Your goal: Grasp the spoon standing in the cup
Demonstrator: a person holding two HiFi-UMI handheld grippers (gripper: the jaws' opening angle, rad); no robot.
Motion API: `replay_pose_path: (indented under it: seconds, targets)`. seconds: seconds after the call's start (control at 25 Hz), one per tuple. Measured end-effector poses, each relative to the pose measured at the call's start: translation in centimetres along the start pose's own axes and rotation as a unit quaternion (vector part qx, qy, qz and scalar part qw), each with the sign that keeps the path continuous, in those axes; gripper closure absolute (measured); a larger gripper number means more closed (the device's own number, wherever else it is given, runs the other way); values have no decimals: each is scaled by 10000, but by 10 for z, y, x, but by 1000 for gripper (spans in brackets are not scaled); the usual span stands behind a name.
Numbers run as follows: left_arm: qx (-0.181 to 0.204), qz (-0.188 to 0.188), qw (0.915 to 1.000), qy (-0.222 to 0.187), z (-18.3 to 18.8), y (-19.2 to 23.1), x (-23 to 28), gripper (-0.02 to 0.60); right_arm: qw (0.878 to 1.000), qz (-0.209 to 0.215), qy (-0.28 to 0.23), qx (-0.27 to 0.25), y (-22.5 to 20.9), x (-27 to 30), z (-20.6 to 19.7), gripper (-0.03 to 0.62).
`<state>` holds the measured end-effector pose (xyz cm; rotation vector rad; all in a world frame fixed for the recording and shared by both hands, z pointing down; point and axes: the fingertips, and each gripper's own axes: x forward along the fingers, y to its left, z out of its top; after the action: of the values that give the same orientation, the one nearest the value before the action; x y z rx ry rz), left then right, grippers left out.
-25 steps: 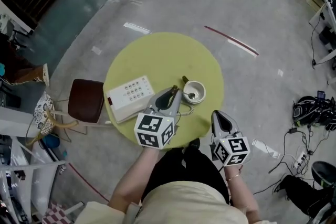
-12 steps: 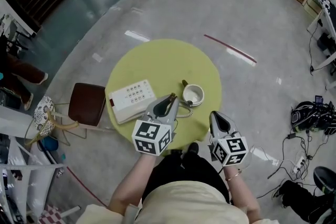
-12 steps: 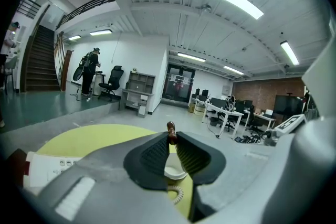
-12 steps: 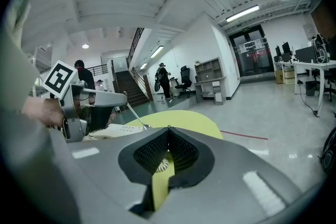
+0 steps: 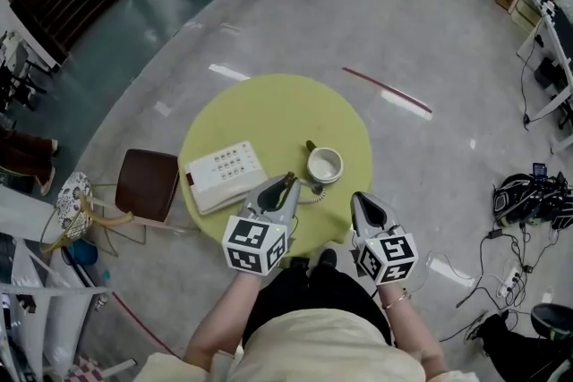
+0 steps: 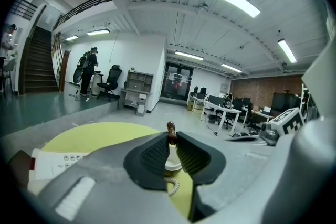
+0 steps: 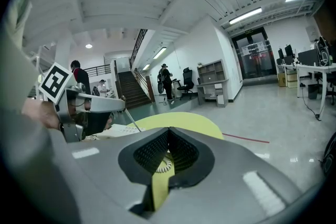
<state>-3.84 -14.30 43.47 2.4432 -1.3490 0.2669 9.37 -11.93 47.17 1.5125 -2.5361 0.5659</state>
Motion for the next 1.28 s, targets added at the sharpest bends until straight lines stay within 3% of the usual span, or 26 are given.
replay_pose_path:
  seconds: [1.28]
  targets:
    - [13,55,9999,158,-28,-16,-25,534,9999,-12,-82,-86,13,-18,-4,597]
